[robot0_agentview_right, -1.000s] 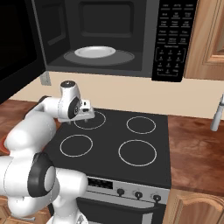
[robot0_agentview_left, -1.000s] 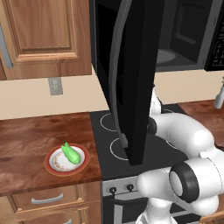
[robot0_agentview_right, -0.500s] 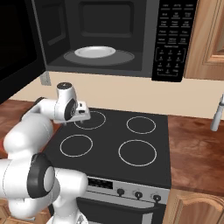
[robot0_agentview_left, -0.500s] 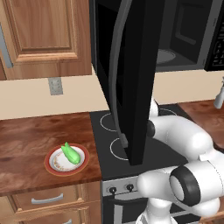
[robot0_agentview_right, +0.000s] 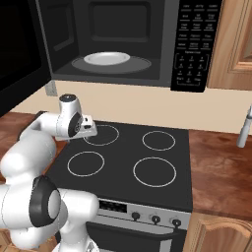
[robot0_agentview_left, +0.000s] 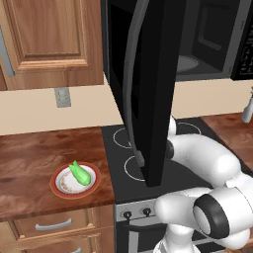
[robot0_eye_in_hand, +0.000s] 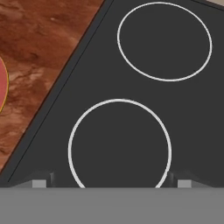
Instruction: Pick the corn from the counter and place it in the microwave. Then turn on the microwave.
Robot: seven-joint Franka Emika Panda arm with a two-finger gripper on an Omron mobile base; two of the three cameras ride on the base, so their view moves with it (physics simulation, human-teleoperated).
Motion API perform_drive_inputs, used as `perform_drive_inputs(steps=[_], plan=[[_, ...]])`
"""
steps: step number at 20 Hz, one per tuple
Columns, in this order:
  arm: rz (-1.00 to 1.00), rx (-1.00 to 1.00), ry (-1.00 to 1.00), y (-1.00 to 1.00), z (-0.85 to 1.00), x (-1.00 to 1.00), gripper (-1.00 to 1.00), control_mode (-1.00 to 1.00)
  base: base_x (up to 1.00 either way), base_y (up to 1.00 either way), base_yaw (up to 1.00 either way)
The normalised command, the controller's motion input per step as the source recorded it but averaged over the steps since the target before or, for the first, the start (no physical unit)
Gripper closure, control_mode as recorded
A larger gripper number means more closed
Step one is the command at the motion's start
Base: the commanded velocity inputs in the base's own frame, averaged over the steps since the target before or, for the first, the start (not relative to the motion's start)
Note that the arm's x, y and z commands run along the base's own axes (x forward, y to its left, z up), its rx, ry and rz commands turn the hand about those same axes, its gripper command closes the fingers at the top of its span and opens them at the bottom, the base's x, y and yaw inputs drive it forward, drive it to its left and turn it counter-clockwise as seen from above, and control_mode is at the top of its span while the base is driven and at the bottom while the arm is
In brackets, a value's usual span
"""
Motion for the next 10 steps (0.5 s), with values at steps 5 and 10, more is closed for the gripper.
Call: perform_drive_inputs(steps=[5, 10], plan=[[0.04, 0.0, 0.0, 0.18, -0.05, -0.08, -1.0, -1.0, 0.0, 0.0, 0.0], [0.04, 0.0, 0.0, 0.18, -0.07, -0.05, -1.0, -1.0, 0.0, 0.0, 0.0]])
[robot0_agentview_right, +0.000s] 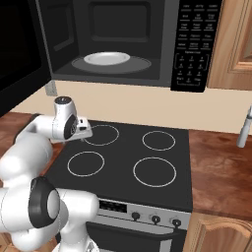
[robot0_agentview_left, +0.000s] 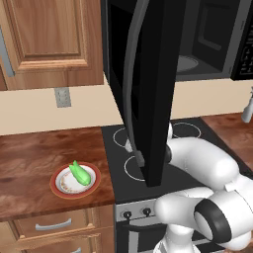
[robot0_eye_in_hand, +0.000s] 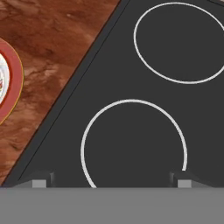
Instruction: Pick the corn from the counter and place it in the microwave. Then turn on the microwave.
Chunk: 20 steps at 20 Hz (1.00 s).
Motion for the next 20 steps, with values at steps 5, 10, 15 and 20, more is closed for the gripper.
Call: perform_drive_inputs(steps=[5, 10, 15, 20], plan=[[0.04, 0.0, 0.0, 0.19, -0.05, -0.03, -1.0, -1.0, 0.0, 0.0, 0.0], [0.04, 0.0, 0.0, 0.18, -0.04, -0.04, -1.0, -1.0, 0.0, 0.0, 0.0], [0.04, 0.0, 0.0, 0.17, -0.05, -0.04, -1.0, -1.0, 0.0, 0.0, 0.0], [0.05, 0.0, 0.0, 0.17, -0.06, -0.03, -1.0, -1.0, 0.0, 0.0, 0.0]])
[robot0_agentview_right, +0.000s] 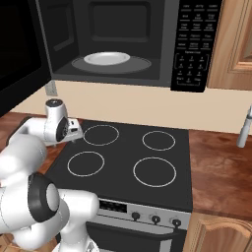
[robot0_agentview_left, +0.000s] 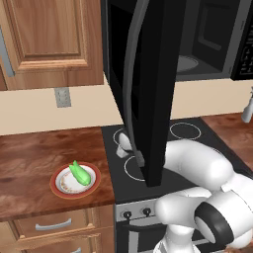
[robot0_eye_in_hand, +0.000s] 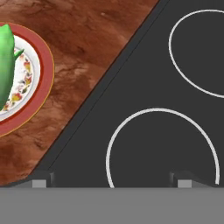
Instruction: Pick the corn from the counter and place it in the microwave. Then turn on the microwave.
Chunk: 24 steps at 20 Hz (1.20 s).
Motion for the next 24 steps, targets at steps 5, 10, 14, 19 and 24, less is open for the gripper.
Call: perform_drive_inputs(steps=[5, 10, 14, 19, 24], plan=[[0.05, 0.0, 0.0, 0.18, -0.01, -0.02, -1.0, -1.0, 0.0, 0.0, 0.0], [0.04, 0.0, 0.0, 0.18, -0.03, -0.03, -1.0, -1.0, 0.0, 0.0, 0.0], [0.05, 0.0, 0.0, 0.19, -0.07, -0.04, -1.0, -1.0, 0.0, 0.0, 0.0], [0.04, 0.0, 0.0, 0.19, -0.06, -0.06, -1.0, -1.0, 0.0, 0.0, 0.0], [0.04, 0.0, 0.0, 0.19, -0.02, -0.06, -1.0, -1.0, 0.0, 0.0, 0.0]])
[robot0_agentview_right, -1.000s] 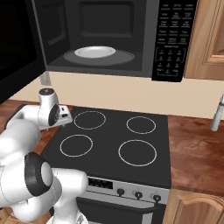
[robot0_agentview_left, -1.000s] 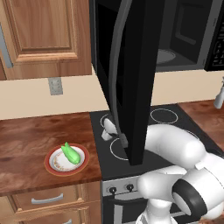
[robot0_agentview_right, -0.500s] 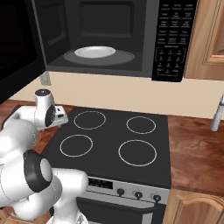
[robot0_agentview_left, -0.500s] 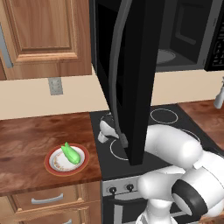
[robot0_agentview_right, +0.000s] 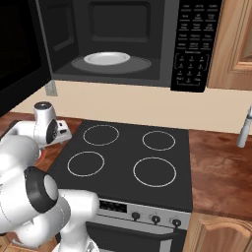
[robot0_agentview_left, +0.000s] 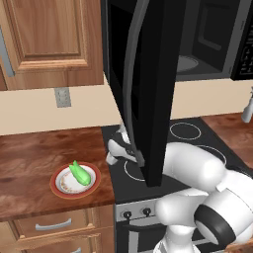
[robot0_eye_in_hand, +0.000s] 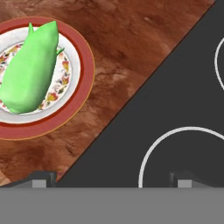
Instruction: Pick the corn from the counter and place it in the microwave. Then turn on the microwave.
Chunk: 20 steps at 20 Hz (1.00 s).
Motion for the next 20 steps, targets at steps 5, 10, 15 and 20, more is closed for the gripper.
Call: perform_drive_inputs(steps=[5, 10, 15, 20], plan=[[0.04, 0.0, 0.0, 0.18, 0.0, -0.06, -1.0, -1.0, 0.0, 0.0, 0.0], [0.04, 0.0, 0.0, 0.17, 0.0, -0.05, -1.0, -1.0, 0.0, 0.0, 0.0], [0.04, 0.0, 0.0, 0.17, 0.0, -0.03, -1.0, -1.0, 0.0, 0.0, 0.0], [0.04, 0.0, 0.0, 0.19, 0.0, -0.02, -1.0, -1.0, 0.0, 0.0, 0.0]])
